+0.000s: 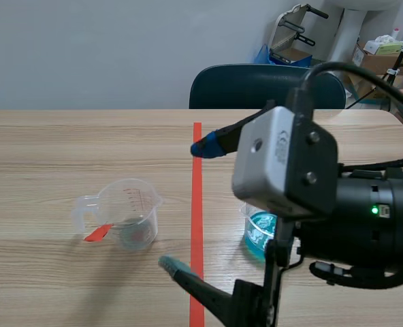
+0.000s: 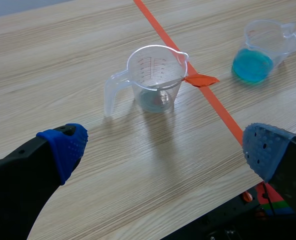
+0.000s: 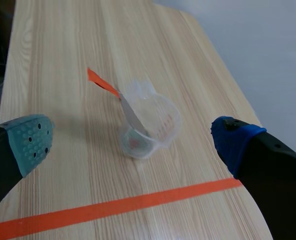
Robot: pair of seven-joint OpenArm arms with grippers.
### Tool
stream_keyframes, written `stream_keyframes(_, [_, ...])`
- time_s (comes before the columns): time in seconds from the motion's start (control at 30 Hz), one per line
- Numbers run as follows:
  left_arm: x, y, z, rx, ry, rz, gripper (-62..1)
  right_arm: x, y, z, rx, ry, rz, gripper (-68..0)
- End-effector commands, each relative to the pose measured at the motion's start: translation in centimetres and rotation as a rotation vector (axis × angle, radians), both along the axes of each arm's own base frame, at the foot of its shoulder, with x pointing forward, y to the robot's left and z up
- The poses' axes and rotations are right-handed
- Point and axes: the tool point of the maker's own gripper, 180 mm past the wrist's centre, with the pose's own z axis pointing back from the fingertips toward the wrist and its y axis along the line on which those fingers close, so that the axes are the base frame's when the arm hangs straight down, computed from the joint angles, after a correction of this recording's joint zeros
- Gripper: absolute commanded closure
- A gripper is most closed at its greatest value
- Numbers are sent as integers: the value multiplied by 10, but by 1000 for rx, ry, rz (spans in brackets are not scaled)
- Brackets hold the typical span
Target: Do the redox reaction experiment
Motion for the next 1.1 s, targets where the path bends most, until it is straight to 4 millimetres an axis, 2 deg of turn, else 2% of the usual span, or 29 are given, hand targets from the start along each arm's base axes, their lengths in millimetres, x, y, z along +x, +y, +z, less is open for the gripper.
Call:
stream_keyframes(0.0, [2, -4, 7, -19, -21, 0, -623, 7, 3, 2, 14, -24, -9, -679])
stream_keyframes(0.27, [2, -4, 7, -19, -20, 0, -623, 13, 39, -15, 13, -55, 42, -679])
stream_keyframes(0.6, [2, -4, 7, -19, -20, 0, -623, 34, 85, -36, 5, -90, 70, -679])
stream_keyframes(0.8, [2, -4, 7, -19, -20, 0, -623, 43, 98, -41, -9, -114, 73, -679])
stream_keyframes(1.07, [2, -4, 7, -19, -20, 0, -623, 43, 98, -41, -14, -122, 77, -485])
